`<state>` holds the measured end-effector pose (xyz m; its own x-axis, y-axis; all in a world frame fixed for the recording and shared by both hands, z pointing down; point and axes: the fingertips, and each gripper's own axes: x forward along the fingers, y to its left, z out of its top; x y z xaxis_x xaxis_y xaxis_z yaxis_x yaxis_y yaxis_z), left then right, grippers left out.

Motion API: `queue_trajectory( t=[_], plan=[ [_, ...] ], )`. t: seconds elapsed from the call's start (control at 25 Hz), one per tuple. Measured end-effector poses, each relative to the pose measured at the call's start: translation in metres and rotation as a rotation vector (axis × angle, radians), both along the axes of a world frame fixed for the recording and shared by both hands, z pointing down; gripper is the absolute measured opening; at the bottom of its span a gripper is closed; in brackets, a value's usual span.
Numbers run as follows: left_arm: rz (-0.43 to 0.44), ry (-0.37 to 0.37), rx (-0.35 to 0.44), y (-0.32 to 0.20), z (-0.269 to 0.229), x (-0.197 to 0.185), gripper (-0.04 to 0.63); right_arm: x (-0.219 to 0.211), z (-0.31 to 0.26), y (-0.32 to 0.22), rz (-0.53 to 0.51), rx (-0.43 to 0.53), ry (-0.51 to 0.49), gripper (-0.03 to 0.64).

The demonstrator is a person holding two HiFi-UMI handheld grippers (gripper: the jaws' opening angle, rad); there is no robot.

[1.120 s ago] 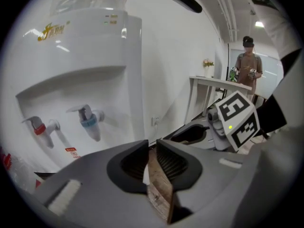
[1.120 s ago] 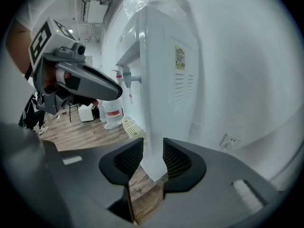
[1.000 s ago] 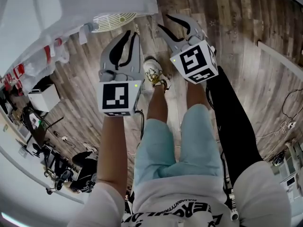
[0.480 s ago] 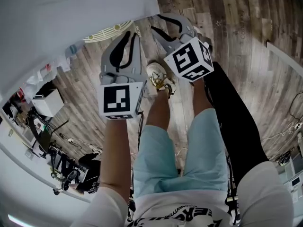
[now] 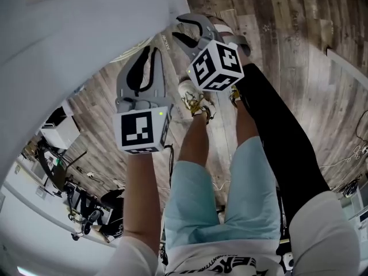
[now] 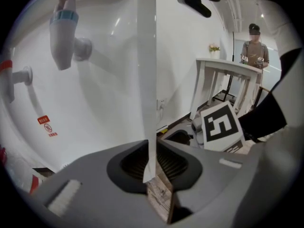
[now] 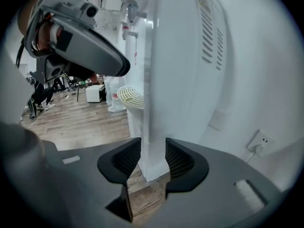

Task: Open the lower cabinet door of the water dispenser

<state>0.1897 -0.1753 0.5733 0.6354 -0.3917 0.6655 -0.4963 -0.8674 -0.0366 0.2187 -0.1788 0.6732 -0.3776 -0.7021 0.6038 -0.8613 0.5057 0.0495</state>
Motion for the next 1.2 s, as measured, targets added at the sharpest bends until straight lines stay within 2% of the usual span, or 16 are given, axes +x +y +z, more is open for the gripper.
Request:
queue_trajectory(
  t=[0.28, 1.2],
  plan=[
    [0.007, -0.008, -0.010, -0.003, 0.002, 0.001, 0.061, -0.005, 0.021, -0.017, -0.043, -0.040, 0.045, 0.144],
    [0.007, 0.004, -0.032, -0.009, 0.001, 0.002, 0.061, -0.008, 0.034, -0.022, -0.039, -0.100, -0.028, 0.172]
  ],
)
